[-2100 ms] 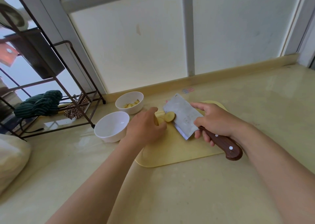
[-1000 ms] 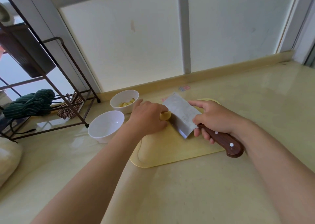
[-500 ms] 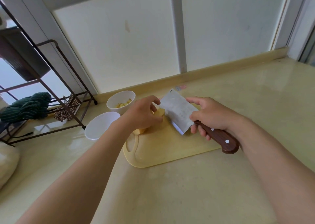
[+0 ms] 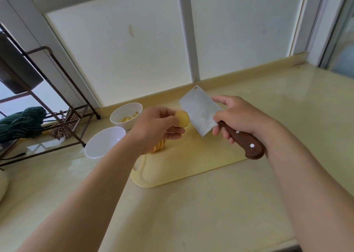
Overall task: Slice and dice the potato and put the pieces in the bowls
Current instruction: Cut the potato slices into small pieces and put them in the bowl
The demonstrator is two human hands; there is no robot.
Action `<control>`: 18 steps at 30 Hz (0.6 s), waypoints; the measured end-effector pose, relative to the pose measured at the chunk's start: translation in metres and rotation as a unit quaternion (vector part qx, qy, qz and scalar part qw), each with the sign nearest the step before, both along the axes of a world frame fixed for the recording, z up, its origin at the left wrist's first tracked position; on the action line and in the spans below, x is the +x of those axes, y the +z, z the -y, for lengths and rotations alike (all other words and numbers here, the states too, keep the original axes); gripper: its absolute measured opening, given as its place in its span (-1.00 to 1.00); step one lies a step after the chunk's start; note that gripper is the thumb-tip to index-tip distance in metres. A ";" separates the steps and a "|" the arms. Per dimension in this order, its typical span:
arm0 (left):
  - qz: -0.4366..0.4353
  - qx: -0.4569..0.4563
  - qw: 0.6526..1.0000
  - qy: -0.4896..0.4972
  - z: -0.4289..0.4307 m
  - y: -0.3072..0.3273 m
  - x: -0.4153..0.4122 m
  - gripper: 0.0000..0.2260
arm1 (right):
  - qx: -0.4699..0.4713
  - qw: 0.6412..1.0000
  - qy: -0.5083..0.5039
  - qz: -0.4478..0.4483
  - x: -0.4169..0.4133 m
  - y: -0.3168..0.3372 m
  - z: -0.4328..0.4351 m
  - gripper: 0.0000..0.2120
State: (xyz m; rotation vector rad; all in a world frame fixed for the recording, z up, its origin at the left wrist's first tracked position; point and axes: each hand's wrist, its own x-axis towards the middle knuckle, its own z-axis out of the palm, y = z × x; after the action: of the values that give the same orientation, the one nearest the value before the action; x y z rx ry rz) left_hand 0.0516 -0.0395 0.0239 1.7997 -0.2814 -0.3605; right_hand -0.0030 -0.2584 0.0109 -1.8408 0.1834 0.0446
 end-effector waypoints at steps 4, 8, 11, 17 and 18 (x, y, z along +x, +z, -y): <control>0.093 0.146 0.985 0.012 0.018 -0.014 -0.005 -0.83 | -0.017 0.999 -0.028 0.006 -0.006 0.005 0.013 -0.35; 0.148 0.231 0.961 0.014 0.034 -0.033 -0.010 -0.86 | -0.040 0.999 -0.021 -0.002 -0.019 0.011 0.028 -0.37; 0.129 0.192 0.971 0.052 0.049 -0.043 -0.010 -0.90 | -0.070 0.997 -0.019 -0.013 -0.030 0.008 0.037 -0.31; 0.143 0.225 0.962 0.061 0.075 -0.037 -0.007 -0.92 | -0.124 0.992 -0.023 -0.025 -0.041 0.004 0.046 -0.22; 0.140 0.246 0.958 0.037 0.073 -0.036 -0.006 -0.92 | -0.131 0.991 -0.023 -0.027 -0.042 0.004 0.047 -0.21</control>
State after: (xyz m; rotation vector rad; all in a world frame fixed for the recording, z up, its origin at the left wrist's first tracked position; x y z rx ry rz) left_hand 0.0459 -0.1126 -0.0121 2.3511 -0.3420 -0.1219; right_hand -0.0451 -0.3054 0.0150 -2.0972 0.2809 0.0397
